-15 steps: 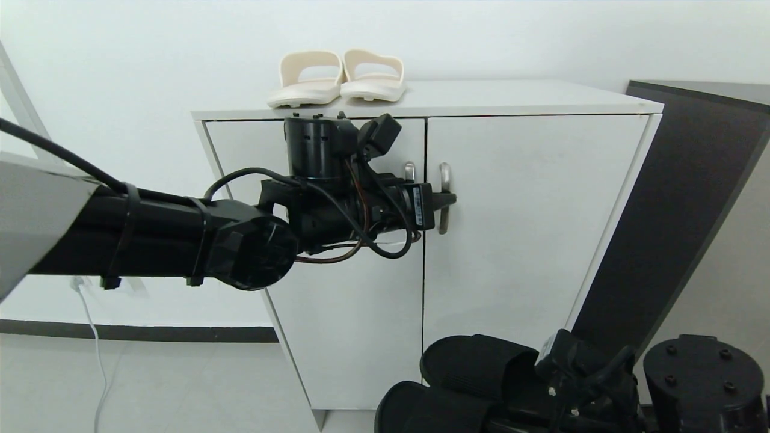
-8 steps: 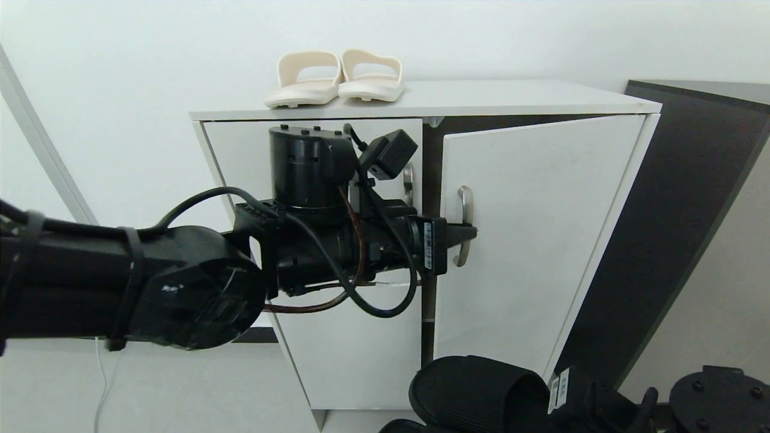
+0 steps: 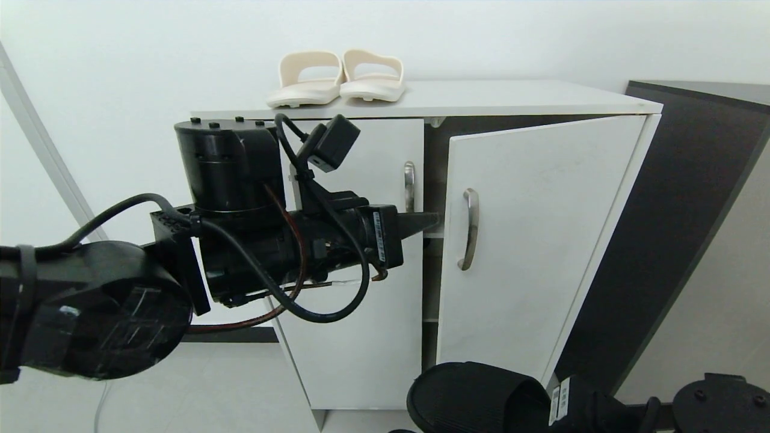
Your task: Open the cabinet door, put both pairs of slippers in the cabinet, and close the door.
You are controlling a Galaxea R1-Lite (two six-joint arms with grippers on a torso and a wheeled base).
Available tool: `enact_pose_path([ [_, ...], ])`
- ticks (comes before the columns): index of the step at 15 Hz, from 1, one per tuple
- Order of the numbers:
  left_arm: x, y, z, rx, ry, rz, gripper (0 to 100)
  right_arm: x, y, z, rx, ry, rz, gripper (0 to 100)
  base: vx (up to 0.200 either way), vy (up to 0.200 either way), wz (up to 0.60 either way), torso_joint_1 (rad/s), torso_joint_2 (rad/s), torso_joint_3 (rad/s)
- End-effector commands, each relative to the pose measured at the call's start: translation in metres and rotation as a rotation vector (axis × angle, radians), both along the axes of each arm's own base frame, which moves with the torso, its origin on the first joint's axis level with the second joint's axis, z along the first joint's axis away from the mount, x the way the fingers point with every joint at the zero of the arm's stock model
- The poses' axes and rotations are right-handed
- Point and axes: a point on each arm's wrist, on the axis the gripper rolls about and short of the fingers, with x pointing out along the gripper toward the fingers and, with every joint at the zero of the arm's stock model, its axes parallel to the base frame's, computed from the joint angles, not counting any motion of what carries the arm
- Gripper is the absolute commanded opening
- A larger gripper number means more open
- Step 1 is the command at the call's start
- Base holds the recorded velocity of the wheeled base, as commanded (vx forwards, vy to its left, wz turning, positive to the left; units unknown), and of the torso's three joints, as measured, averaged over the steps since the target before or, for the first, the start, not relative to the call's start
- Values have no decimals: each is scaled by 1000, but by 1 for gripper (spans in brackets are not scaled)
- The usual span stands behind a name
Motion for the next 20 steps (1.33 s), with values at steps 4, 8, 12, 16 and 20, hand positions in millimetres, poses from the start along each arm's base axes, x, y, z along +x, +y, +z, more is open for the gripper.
enact_pose_path([
  [4,28,-6,-12,-13,-8,33,0,-4,2,-1,-2,2,21,0,0,0,0,0,0,0],
  [8,49,-21,-19,-26,-19,33,0,-18,-2,-6,-19,19,71,0,0,0,0,0,0,0],
  [12,53,-24,-17,-45,-4,36,0,-20,-2,-8,-26,25,79,0,-50,0,0,-1,1,1],
  [16,43,-30,-16,-60,-5,9,0,-24,-3,-11,-39,30,98,0,-200,0,0,4,2,0],
  [20,15,-51,-11,-88,-35,-90,0,-26,-4,-13,-45,36,105,0,-200,0,0,2,1,6],
])
